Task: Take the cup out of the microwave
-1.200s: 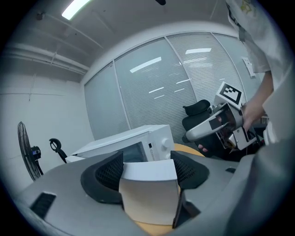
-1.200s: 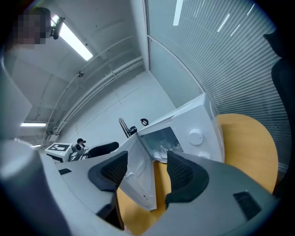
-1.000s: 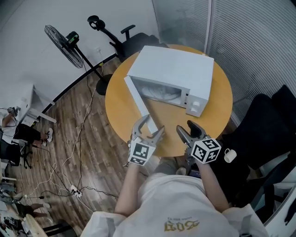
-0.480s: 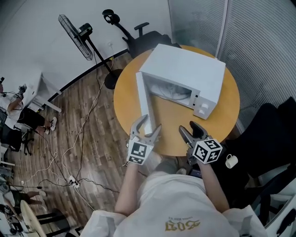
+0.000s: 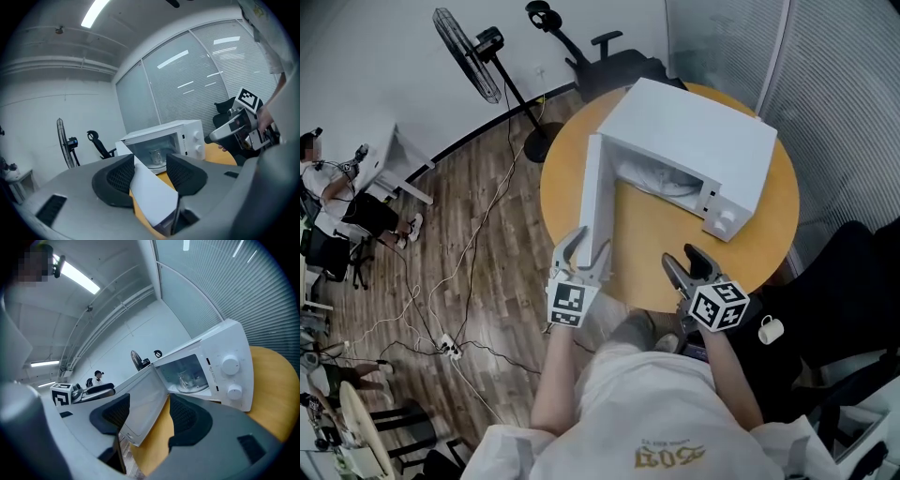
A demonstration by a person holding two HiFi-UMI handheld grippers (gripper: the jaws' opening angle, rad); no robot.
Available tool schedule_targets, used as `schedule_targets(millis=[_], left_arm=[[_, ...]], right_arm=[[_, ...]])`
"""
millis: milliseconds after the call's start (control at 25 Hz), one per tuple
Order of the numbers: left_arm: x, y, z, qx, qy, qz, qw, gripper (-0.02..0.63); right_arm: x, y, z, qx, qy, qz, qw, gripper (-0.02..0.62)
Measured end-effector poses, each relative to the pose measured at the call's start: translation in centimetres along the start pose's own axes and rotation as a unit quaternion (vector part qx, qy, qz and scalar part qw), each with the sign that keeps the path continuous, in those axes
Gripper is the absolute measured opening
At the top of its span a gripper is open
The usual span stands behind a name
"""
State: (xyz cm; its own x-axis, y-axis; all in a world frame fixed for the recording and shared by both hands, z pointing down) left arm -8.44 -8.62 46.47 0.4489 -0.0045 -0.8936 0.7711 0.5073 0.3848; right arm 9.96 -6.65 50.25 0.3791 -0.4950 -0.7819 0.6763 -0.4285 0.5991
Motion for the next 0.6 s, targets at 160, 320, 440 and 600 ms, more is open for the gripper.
schedule_targets(millis=[160, 320, 440, 600], left_arm=[[-0.4, -0.7, -0.2, 0.013, -0.006, 0.012, 0.9998, 0.21], [-0.9, -1.6, -0.6, 0.023, -0.008, 0.019, 0.9995, 0.195], [-1.2, -2.4, -0.9, 0.022, -0.002, 0.015, 0.9996, 0.186], [-1.9, -3.8, -1.3, 0.017, 0.001, 0.019, 0.9997, 0.177]], right_arm=[[0.0, -0.1, 0.7, 0.004, -0.003, 0.0, 1.0, 0.263], [0.1, 0.0, 1.8, 0.0, -0.004, -0.002, 1.0, 0.264], [0.0, -0.1, 2.8, -0.005, -0.005, -0.001, 1.0, 0.262], [-0.2, -0.6, 4.1, -0.017, -0.007, -0.006, 1.0, 0.262]])
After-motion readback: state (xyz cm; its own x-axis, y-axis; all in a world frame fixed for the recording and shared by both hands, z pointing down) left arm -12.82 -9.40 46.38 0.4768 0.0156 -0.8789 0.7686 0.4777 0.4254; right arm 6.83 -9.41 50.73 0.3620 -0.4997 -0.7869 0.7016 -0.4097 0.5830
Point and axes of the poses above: the fingertips, and each gripper's own axes: z forward along the fingers, y to its right, x out of its top, the point moved 2 cm from there along -z, backward along the fingers, and after that the axes turned 7 degrees about z, right-handed, at the moved point
